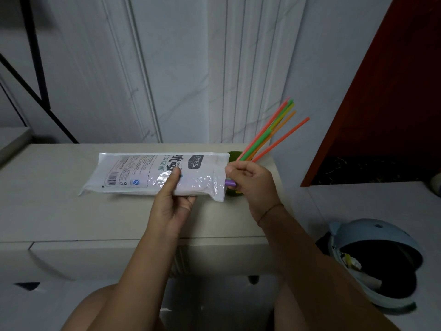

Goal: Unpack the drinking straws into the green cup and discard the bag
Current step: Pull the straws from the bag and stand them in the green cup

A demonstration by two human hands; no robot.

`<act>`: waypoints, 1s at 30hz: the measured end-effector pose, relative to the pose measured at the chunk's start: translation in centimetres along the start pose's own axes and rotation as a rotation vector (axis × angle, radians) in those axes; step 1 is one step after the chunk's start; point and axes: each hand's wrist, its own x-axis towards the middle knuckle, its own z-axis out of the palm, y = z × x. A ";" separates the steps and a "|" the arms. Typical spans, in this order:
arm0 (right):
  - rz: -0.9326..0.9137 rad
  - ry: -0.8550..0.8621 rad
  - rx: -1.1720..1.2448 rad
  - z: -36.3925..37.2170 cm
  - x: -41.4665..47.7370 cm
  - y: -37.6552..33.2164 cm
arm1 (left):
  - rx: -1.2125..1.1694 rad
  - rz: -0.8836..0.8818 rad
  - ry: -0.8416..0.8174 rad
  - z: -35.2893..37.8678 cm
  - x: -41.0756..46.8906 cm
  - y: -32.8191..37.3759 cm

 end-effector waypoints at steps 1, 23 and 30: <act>-0.008 0.013 -0.014 -0.1 0.0 0.1 | -0.009 0.001 0.008 -0.1 0.0 0.0; 0.090 -0.068 0.410 -1.2 0.4 0.0 | -0.053 0.035 0.111 -0.9 0.4 0.4; 0.085 0.005 0.466 -4.1 1.4 -1.5 | -0.080 0.083 0.139 -1.8 0.8 2.1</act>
